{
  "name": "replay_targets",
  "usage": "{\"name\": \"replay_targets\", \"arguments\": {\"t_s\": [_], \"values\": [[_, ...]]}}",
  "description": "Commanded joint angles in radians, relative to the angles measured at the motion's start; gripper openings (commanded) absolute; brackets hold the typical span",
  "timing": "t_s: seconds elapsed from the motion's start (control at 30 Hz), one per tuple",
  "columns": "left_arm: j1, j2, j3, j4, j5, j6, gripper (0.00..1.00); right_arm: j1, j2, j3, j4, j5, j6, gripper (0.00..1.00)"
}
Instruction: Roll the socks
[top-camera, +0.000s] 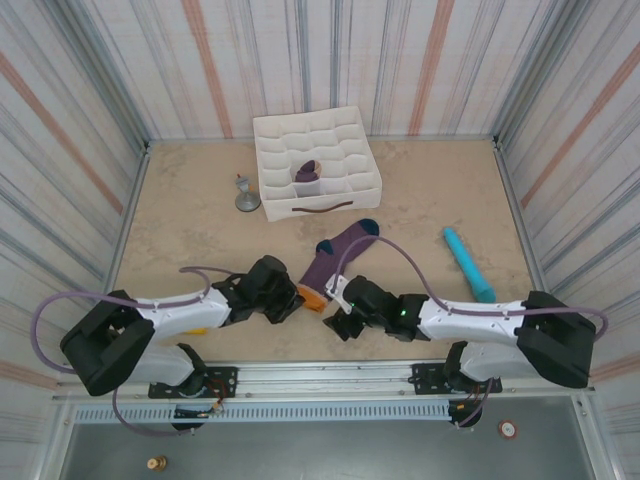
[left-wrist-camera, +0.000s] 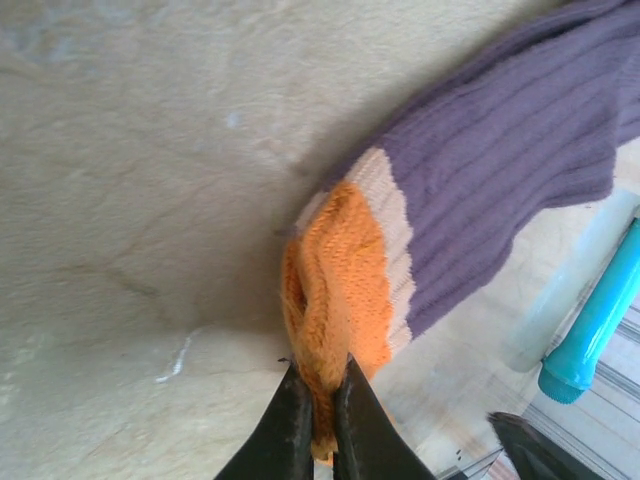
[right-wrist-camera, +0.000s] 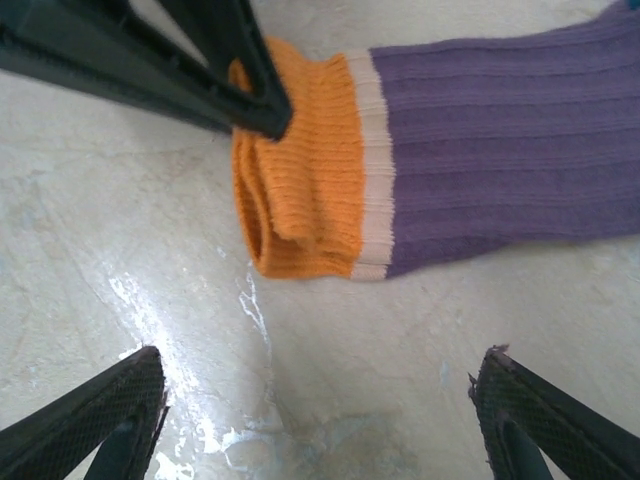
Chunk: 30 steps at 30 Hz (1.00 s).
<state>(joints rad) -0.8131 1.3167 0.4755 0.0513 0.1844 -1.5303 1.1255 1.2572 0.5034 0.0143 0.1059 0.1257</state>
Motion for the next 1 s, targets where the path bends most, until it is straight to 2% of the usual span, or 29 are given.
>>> {"name": "replay_targets", "arguments": {"t_s": [0.0,0.33,0.57,0.77,0.97], "values": [[0.012,-0.016,0.017,-0.049,0.033,0.048,0.08,0.033,0.060,0.047,0.075,0.062,-0.097,0.83],[0.033,-0.005,0.016,-0.047,0.079,0.077,0.08,0.063,0.283,0.141,0.183,0.115,-0.219,0.82],[0.045,-0.008,0.009,-0.048,0.099,0.087,0.09,0.063,0.384,0.173,0.229,0.148,-0.261,0.72],[0.049,-0.006,0.002,-0.038,0.121,0.088,0.08,0.066,0.408,0.179,0.253,0.177,-0.273,0.67],[0.096,-0.026,-0.051,0.049,0.178,0.053,0.08,0.067,0.345,0.135,0.302,0.160,-0.278,0.73]]}}
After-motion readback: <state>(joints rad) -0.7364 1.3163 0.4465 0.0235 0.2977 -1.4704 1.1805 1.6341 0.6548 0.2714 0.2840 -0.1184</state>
